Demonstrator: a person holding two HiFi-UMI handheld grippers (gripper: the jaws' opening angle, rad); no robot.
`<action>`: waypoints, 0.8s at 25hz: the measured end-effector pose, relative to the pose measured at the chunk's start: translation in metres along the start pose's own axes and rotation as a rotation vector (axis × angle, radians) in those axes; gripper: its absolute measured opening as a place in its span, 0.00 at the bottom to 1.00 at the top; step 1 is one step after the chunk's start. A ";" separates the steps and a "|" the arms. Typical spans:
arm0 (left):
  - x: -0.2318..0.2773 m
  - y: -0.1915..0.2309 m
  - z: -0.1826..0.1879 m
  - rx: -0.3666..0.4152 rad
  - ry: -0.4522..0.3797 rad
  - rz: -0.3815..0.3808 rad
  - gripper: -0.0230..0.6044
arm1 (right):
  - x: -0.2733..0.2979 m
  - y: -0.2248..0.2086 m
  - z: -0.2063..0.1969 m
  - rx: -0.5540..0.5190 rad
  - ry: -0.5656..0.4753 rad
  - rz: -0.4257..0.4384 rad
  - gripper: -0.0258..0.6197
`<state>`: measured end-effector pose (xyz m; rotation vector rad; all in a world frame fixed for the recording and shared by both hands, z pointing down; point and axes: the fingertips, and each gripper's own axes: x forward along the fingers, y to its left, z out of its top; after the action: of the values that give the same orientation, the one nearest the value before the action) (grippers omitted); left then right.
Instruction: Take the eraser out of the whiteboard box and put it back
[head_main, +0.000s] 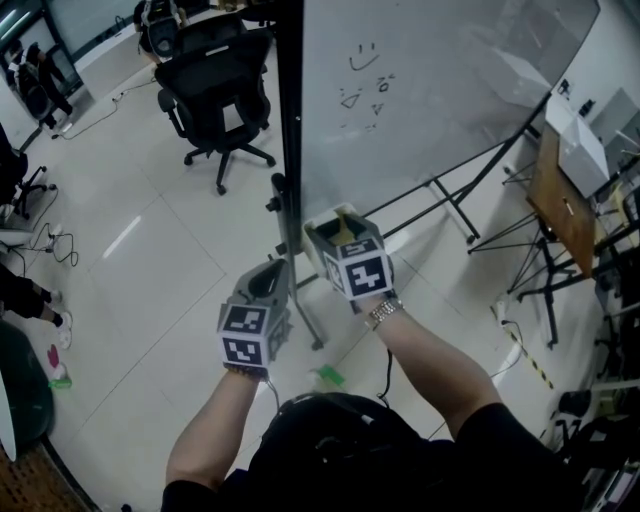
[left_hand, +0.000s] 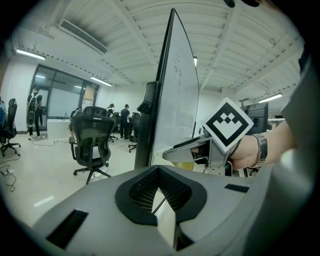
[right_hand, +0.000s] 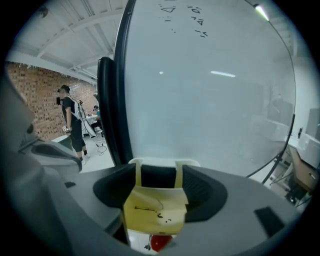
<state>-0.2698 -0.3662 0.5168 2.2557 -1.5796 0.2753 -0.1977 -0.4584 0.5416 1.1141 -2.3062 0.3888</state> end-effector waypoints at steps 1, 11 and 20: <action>0.000 0.000 0.000 0.000 0.001 0.000 0.04 | 0.002 -0.001 -0.001 0.005 0.005 -0.001 0.54; -0.003 0.008 0.000 -0.006 0.000 0.013 0.04 | 0.011 -0.002 0.003 0.018 0.010 -0.010 0.53; -0.005 0.009 0.000 -0.005 -0.001 0.014 0.04 | 0.004 -0.003 0.009 0.014 -0.021 -0.029 0.45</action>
<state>-0.2803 -0.3644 0.5166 2.2417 -1.5958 0.2736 -0.2008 -0.4669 0.5364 1.1630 -2.3062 0.3838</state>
